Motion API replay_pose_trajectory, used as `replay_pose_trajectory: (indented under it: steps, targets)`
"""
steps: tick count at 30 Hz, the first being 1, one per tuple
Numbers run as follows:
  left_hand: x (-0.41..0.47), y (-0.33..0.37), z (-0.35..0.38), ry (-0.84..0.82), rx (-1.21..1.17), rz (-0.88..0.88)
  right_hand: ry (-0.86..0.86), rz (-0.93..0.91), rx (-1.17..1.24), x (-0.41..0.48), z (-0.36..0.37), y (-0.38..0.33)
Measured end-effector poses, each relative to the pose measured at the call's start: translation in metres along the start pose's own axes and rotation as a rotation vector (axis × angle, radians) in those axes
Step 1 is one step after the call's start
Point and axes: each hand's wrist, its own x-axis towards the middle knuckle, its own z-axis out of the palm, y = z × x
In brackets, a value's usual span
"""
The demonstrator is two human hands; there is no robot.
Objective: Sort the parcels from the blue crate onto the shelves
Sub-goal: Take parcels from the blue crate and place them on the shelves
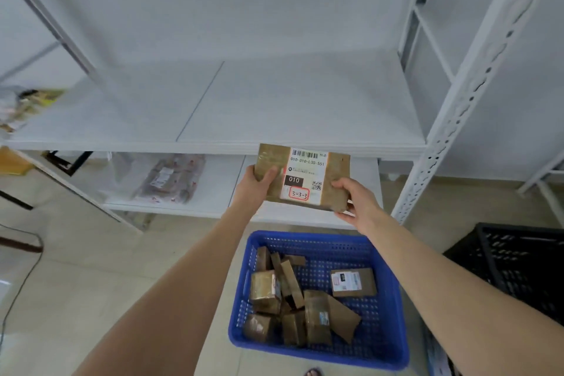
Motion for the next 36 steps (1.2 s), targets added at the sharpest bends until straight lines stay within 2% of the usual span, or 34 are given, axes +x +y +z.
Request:
replay_pose_trajectory:
  steps: [10,17,21,28,34,36]
  targets:
    - [-0.056,0.064,-0.063,0.143,0.09,0.141,-0.036,-0.151,0.03,-0.074,0.025,-0.059]
    - [-0.076,0.091,-0.104,0.254,0.185,0.222,-0.098,-0.305,-0.046,-0.106,0.048,-0.086]
    - [-0.079,0.104,-0.132,0.286,0.203,0.245,-0.05,-0.391,-0.077,-0.113,0.07,-0.097]
    - [-0.06,0.101,-0.187,0.244,0.17,0.256,0.026,-0.446,-0.051,-0.12,0.126,-0.103]
    - [-0.03,0.079,-0.248,0.188,0.013,0.277,0.062,-0.48,-0.066,-0.12,0.195,-0.094]
    - [-0.019,0.069,-0.273,0.19,0.05,0.305,0.072,-0.514,-0.094,-0.12,0.221,-0.093]
